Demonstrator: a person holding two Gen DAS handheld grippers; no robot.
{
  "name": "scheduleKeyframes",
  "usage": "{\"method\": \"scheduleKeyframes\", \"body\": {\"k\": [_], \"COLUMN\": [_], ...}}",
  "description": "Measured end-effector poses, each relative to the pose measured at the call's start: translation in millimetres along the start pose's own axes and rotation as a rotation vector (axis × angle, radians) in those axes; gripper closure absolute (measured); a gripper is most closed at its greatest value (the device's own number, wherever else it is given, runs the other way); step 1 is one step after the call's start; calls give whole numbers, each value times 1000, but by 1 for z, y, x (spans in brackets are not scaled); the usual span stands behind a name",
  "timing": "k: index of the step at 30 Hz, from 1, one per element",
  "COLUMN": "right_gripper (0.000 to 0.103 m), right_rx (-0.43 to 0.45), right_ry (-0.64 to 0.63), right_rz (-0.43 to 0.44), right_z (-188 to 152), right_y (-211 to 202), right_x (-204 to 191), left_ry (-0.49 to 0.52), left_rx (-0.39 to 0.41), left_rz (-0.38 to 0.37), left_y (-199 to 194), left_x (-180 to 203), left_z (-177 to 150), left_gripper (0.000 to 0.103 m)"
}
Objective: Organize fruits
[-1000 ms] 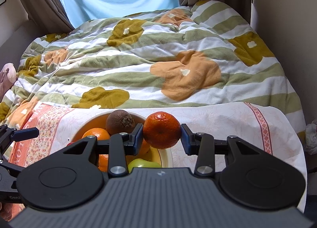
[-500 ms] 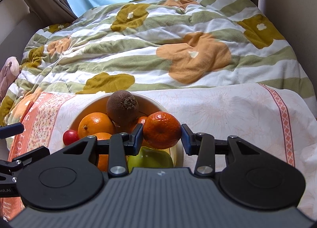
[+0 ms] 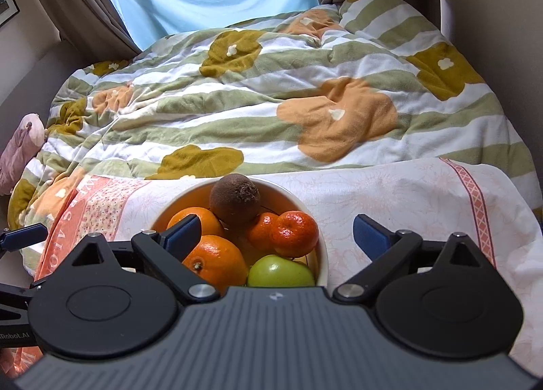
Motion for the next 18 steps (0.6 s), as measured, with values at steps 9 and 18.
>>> {"method": "scheduleKeyframes", "body": {"k": [9, 18], "right_gripper": [0, 0], "right_rx": [143, 244], "right_ry": [-64, -125], "right_rz": [-49, -146], "right_z": [3, -30], "right_y": [-90, -192], "right_x": [-36, -71], "left_ry": [-8, -39], "left_rx": [137, 233], "left_rz": [18, 32], "left_y": [-74, -154], "left_x": [-9, -12], "left_z": [9, -4], "left_gripper": [5, 0]}}
Point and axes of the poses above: each gripper's, at about its wrist camera, not at the fingertips, and y roughly the way its jaws point, x to its right, z to its top, the point moved 5 cm from there along y, roughly the way its jaws point, and after that the axes turned 1 degree about -y, right-handed, at the moved point
